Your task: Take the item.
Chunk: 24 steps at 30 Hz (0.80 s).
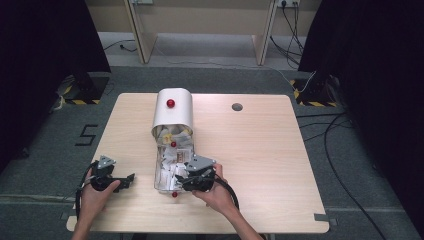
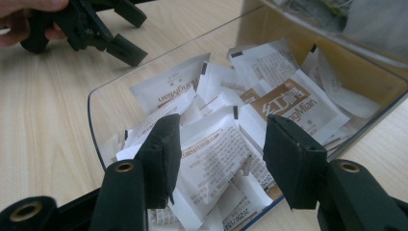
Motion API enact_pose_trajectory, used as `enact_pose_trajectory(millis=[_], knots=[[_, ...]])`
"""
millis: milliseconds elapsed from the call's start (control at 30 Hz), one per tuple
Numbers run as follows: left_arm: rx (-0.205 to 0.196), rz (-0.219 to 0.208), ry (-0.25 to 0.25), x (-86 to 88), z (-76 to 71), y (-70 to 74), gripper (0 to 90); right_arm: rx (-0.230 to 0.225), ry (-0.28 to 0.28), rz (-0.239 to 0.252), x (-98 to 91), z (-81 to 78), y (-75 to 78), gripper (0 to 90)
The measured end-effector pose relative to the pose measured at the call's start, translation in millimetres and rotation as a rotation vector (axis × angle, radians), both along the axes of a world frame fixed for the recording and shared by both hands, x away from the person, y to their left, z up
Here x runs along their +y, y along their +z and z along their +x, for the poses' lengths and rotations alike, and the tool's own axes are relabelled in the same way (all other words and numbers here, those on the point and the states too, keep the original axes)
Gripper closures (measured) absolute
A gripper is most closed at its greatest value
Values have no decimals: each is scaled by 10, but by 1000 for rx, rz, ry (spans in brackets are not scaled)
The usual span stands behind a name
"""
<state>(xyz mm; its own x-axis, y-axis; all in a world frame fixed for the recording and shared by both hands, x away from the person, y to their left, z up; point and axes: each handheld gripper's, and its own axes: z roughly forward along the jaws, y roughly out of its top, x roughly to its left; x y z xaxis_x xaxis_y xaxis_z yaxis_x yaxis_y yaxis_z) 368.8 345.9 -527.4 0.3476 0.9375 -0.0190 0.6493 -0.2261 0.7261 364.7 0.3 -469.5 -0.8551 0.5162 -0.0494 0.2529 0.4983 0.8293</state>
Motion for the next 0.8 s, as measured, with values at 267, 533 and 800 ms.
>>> enact_pose_trajectory(millis=[267,533,800], knots=[[-1,0,0,0,0,0,0,-1,-4,-21,52,20,-28,484],[0,0,0,0,-1,0,0,1,7,-45,97,21,-59,544],[0,-1,1,-1,-2,0,0,-19,1,-71,82,9,-62,711]])
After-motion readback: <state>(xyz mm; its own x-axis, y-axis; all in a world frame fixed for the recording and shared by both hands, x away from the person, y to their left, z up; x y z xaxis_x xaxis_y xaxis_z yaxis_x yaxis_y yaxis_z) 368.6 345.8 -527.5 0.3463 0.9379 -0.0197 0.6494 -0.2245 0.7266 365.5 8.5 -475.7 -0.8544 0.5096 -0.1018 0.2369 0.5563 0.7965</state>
